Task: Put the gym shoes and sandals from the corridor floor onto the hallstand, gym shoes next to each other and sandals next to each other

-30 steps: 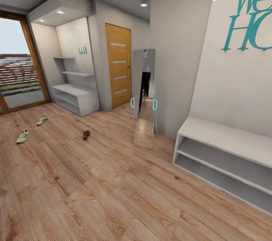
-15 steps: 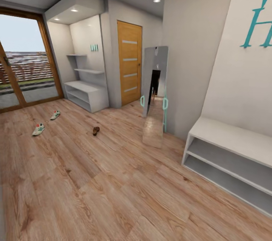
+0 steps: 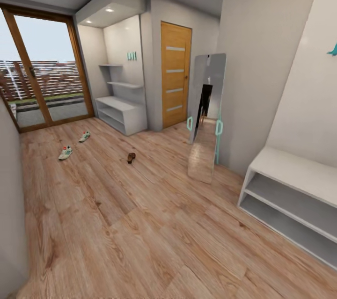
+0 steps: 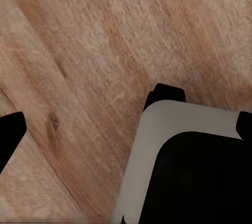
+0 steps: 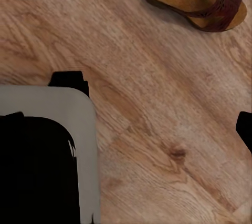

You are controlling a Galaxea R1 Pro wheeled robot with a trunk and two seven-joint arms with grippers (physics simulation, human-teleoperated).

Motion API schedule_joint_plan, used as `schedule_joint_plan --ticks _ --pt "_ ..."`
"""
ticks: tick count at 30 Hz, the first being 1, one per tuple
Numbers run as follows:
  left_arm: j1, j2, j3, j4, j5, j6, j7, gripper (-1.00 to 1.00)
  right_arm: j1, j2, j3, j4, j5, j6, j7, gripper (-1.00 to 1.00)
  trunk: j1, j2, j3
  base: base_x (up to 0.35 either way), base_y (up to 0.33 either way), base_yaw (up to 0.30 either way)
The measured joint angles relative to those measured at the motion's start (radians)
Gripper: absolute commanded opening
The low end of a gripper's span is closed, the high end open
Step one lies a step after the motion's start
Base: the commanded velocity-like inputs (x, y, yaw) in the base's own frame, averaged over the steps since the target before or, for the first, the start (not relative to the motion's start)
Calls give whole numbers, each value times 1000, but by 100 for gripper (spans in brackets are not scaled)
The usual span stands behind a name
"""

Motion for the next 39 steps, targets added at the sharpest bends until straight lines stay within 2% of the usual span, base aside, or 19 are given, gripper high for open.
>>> schedule_joint_plan --ticks 27,39 --pt "0 -1 0 0 1 0 3 100 1 -1 0 0 0 0 1 100 0 0 -32 5 0 195" --pt "0 0 0 0 1 0 1 100 1 -1 1 0 0 0 1 100 0 0 -42 209 0 133"
